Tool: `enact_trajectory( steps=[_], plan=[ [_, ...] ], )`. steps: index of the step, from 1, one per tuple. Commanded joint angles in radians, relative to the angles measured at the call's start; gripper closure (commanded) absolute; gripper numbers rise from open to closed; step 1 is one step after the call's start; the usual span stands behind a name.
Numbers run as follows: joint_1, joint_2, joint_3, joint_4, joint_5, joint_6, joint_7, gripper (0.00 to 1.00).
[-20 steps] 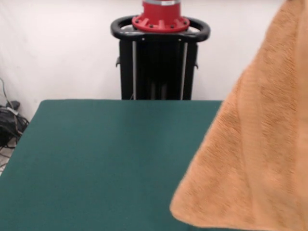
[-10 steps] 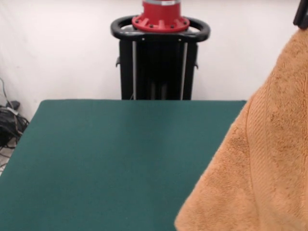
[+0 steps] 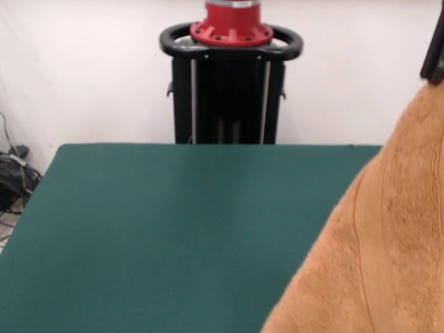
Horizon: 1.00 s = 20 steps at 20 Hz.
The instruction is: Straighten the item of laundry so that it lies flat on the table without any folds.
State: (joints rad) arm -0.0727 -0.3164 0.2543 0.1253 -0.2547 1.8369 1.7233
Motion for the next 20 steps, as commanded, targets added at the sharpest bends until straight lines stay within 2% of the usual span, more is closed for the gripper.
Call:
enact_trajectory(
  steps=[1,6,8,11,20],
  plan=[
    [-0.047,-0.023,0.020,0.281,0.065,-0.251,-0.190,1.00],
    [-0.092,-0.196,-0.046,0.712,0.117,-0.550,-0.176,1.00],
    [-0.114,-0.243,-0.041,0.827,0.122,-0.611,-0.179,1.00],
    [-0.144,-0.285,-0.026,0.941,0.118,-0.666,-0.182,1.00],
    [-0.219,-0.401,0.001,1.176,0.088,-0.762,-0.185,1.00]
  ],
)
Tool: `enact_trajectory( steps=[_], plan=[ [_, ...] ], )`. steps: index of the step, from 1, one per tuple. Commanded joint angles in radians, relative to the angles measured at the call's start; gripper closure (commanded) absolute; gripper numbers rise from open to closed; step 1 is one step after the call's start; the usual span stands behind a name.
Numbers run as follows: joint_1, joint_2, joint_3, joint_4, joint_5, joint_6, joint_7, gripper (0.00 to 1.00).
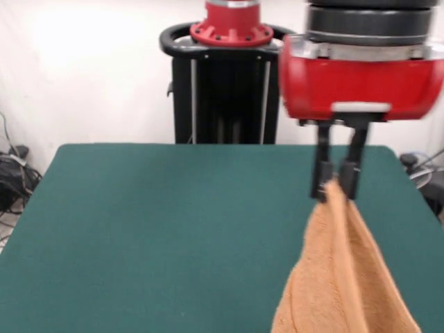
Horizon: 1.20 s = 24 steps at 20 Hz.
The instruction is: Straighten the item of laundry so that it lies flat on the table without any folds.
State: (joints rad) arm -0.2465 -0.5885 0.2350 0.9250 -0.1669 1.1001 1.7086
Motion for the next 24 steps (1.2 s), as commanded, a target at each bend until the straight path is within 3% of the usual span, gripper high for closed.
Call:
enact_trajectory(
  steps=[1,9,21,24],
  plan=[
    [-0.056,-0.147,0.022,0.412,-0.001,-0.035,-0.171,1.00],
    [-0.105,-0.257,0.028,0.632,-0.017,-0.161,-0.103,1.00],
    [-0.130,-0.314,0.007,0.876,-0.046,-0.379,0.015,1.00],
    [-0.134,-0.318,0.006,0.896,-0.049,-0.401,0.019,1.00]
  ],
)
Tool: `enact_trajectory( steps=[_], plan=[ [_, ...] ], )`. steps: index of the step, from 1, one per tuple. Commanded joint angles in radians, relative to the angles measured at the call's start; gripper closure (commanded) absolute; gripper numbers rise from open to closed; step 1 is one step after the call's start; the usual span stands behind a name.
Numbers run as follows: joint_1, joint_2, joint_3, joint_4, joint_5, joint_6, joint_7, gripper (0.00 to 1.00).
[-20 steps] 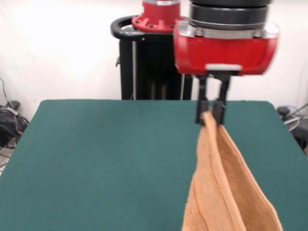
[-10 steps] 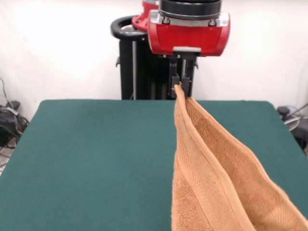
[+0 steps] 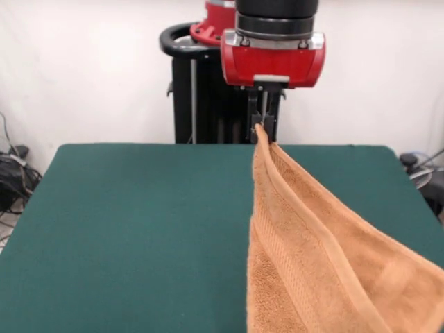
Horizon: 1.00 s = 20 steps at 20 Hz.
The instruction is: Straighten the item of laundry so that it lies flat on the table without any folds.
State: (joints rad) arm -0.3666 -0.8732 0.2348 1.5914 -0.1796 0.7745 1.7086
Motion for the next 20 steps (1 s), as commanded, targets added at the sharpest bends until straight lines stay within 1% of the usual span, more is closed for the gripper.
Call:
enact_trajectory(
  steps=[1,4,8,15,20],
  plan=[
    [-0.019,-0.036,0.007,0.248,-0.037,-0.091,0.018,1.00],
    [-0.030,-0.048,0.008,0.281,-0.040,-0.113,0.014,1.00],
    [-0.046,-0.085,0.004,0.334,-0.043,-0.131,0.007,1.00],
    [-0.094,-0.139,0.005,0.422,-0.062,-0.170,-0.021,1.00],
    [-0.113,-0.162,0.002,0.482,-0.082,-0.217,-0.005,1.00]
  ],
)
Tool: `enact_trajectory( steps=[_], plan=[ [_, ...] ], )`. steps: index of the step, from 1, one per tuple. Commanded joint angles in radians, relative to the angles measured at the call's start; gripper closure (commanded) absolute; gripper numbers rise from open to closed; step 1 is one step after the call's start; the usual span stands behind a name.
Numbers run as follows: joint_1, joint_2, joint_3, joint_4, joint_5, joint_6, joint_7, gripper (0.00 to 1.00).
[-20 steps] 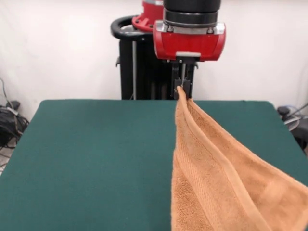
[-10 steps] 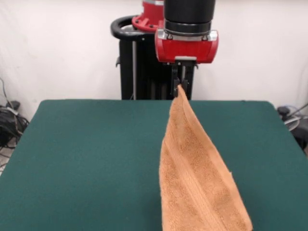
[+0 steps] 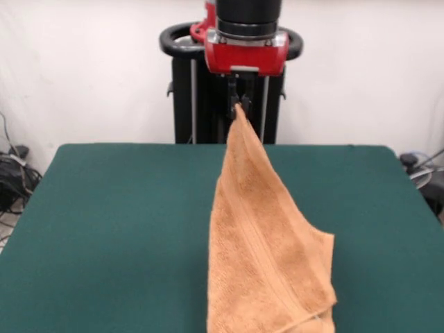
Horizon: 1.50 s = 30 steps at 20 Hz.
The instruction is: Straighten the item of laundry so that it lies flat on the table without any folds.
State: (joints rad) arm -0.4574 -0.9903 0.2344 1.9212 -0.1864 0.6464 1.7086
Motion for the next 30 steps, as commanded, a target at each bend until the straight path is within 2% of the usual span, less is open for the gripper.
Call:
enact_trajectory(
  steps=[1,15,23,30],
  plan=[
    [-0.025,-0.046,0.003,0.162,-0.077,-0.099,-0.001,1.00],
    [-0.108,-0.158,0.042,0.284,-0.042,-0.080,-0.030,1.00],
    [-0.103,-0.237,0.045,0.337,-0.019,-0.051,-0.024,1.00],
    [-0.113,-0.212,0.067,0.348,-0.017,-0.071,-0.023,1.00]
  ],
)
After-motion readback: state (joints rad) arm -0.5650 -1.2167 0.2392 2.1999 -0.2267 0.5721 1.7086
